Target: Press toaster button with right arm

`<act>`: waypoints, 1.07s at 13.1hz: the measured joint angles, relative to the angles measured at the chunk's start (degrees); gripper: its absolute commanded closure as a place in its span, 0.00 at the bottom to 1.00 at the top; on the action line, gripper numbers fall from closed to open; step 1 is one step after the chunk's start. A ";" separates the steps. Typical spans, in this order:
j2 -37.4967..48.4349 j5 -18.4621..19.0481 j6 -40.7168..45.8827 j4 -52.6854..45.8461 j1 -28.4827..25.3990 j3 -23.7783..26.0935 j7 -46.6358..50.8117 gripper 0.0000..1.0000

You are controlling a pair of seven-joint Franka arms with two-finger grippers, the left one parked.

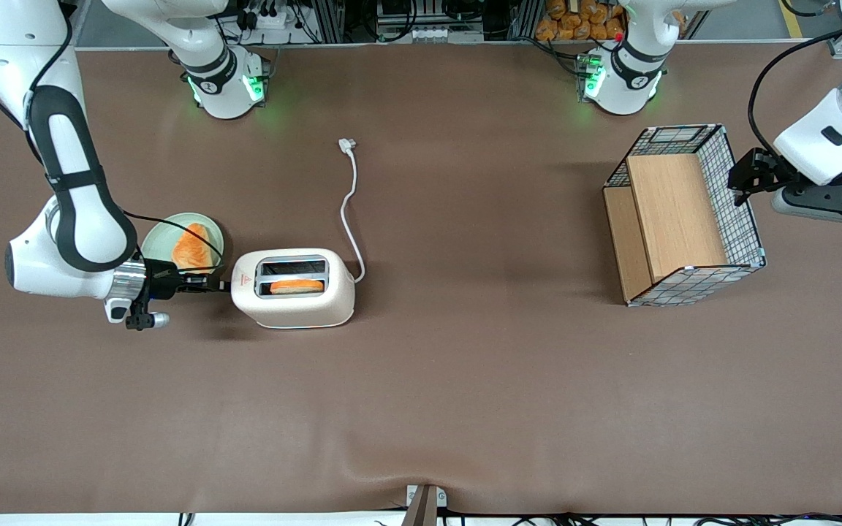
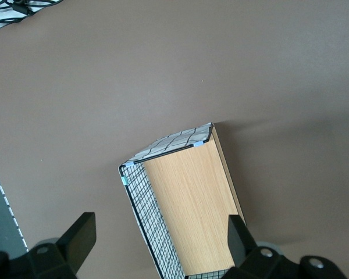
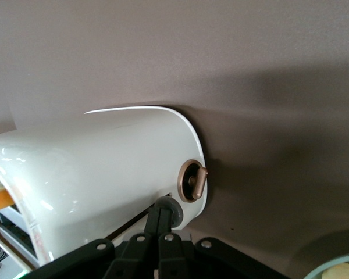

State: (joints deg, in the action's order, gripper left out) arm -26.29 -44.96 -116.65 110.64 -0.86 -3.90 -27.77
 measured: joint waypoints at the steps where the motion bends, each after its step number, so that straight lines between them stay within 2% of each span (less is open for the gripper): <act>1: -0.27 -0.07 -0.15 -0.04 0.00 0.01 -0.02 1.00; 8: -1.05 -0.18 -0.08 -0.71 0.05 -0.02 -0.67 1.00; 11: -1.34 -0.10 2.38 -2.37 0.04 -0.28 -0.02 0.85; 14: -1.35 1.17 8.08 -6.41 0.09 -0.98 3.15 0.80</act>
State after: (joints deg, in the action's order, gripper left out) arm -27.65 -43.78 -108.58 104.22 -0.77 -4.89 -24.62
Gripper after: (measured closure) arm 0.837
